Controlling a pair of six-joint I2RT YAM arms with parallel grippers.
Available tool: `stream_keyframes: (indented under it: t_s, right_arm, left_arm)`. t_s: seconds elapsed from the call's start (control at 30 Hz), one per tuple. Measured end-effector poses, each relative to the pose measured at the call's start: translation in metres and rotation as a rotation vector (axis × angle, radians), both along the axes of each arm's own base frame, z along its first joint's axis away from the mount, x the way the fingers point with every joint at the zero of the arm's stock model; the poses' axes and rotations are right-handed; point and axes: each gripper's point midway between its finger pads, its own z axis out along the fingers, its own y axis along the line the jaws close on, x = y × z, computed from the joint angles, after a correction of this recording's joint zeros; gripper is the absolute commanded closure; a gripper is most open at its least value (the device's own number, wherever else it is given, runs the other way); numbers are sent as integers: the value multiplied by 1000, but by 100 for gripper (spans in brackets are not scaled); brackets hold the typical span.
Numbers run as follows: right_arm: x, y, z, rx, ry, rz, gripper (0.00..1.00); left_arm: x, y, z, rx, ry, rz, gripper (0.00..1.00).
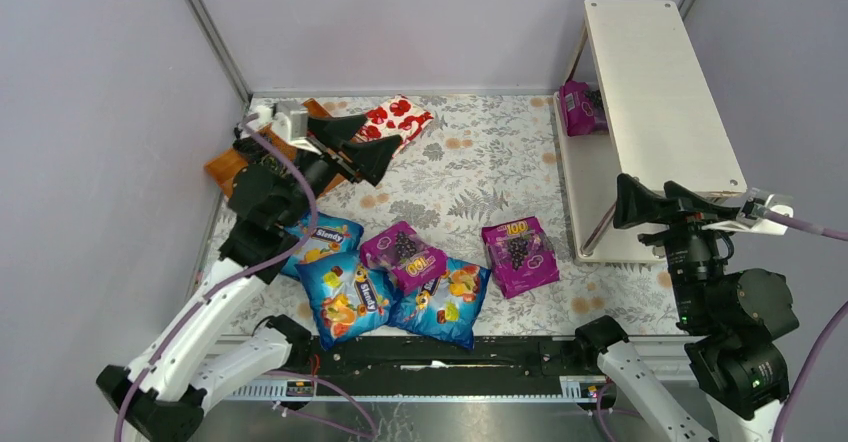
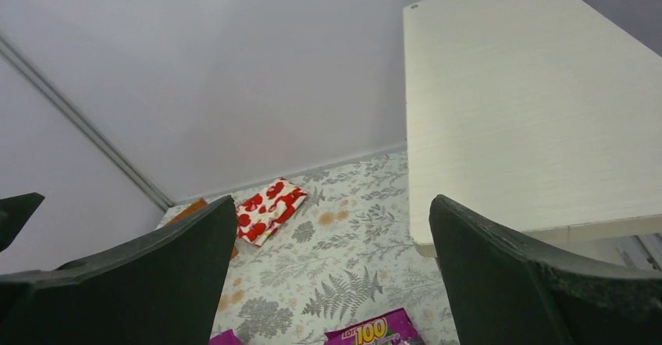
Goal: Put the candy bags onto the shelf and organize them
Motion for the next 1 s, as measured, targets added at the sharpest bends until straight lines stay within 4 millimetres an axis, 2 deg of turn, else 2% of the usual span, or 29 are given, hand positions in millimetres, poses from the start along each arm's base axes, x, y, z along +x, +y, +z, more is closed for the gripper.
stream_keyframes:
  t_s: [0.1,0.2,0.23,0.33,0.43,0.53,0.63,0.77,0.87,0.9,0.93,0.97,1.0]
  right_arm:
    - [4,-4,-8,-10,37,-30,0]
    - [8,-4,-18,-32,77,-43,0]
    - [9,-4,-20,-36,85,-43,0]
    - [10,-2,-27,-50,96,-32,0]
    - [4,1,-37,-57,89,-2,0]
    - [-8,2,-43,-48,56,28,0]
    - [-20,2,-39,-36,14,55,0]
    - [-32,-1,-35,-24,-24,68,0]
    - [-36,-3,-35,-22,-32,68,0]
    - [-37,-3,-36,-24,-32,67,0]
    - [-38,-4,-37,-28,-28,67,0]
    - [-39,-4,-37,-32,-24,66,0]
    - [-40,-5,-38,-36,-21,66,0]
  left_arm:
    - [7,-28,-21,29,61,-90,1]
    - [19,-66,-60,92,186,-202,1]
    - [27,-81,-79,124,250,-236,1]
    - [33,-114,-132,207,416,-324,1]
    - [25,-144,-181,279,569,-415,1]
    - [2,-174,-223,352,691,-511,1]
    - [-29,-201,-257,432,775,-591,1]
    - [-71,-226,-289,544,825,-638,1]
    - [-97,-239,-305,658,780,-607,1]
    - [-105,-244,-306,690,749,-597,6]
    - [-113,-249,-307,720,714,-585,19]
    - [-120,-254,-307,750,674,-569,27]
    - [-128,-259,-307,780,629,-556,30]
